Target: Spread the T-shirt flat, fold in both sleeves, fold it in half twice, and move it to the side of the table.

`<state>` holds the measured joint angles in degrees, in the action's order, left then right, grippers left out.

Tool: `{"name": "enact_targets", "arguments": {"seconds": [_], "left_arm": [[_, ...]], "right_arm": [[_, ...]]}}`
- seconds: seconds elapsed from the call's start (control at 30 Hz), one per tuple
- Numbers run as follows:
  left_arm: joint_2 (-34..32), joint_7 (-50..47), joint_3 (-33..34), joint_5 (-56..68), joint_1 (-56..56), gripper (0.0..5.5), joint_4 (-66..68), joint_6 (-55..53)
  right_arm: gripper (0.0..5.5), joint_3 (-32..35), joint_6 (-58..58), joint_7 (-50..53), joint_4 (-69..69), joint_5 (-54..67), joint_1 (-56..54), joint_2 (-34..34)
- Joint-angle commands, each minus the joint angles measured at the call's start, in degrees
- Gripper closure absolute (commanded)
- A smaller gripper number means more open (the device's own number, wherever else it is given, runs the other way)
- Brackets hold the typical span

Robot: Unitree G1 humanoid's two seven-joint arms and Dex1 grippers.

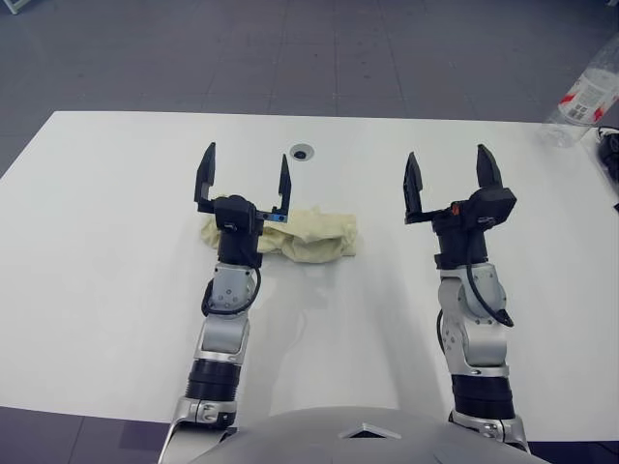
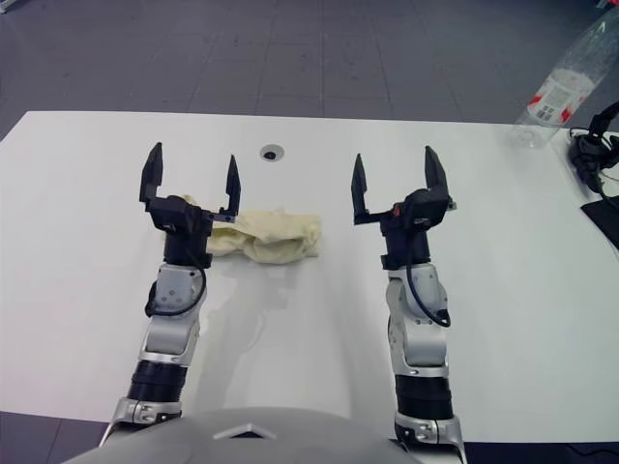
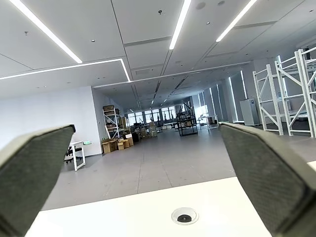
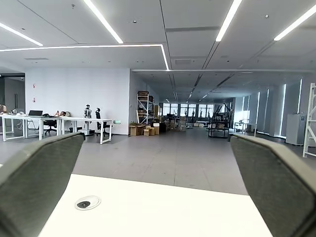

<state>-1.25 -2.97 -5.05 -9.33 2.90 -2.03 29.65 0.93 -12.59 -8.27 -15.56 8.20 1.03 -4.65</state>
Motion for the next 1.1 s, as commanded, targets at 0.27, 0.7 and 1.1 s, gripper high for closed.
{"name": "enact_targets", "arguments": {"seconds": [0.27, 0.7, 1.1], "left_arm": [[-0.3, 0.7, -0.2, -0.5, -0.2, 0.10, -0.3, -0.9], [-0.3, 1.5, -0.1, 0.3, -2.1, 0.10, -3.6, -2.4], [0.0, 1.9, 0.4, 1.5, -1.4, 0.10, -3.0, -4.1]], "right_arm": [[0.11, 0.5, 1.9, -0.4, -1.7, 1.0, 1.1, 0.1], [0.11, 1.1, 1.8, 0.8, -3.5, 0.5, 1.2, 0.6], [0.11, 1.8, -0.3, 3.1, -1.6, -4.0, 0.6, 0.5]]}}
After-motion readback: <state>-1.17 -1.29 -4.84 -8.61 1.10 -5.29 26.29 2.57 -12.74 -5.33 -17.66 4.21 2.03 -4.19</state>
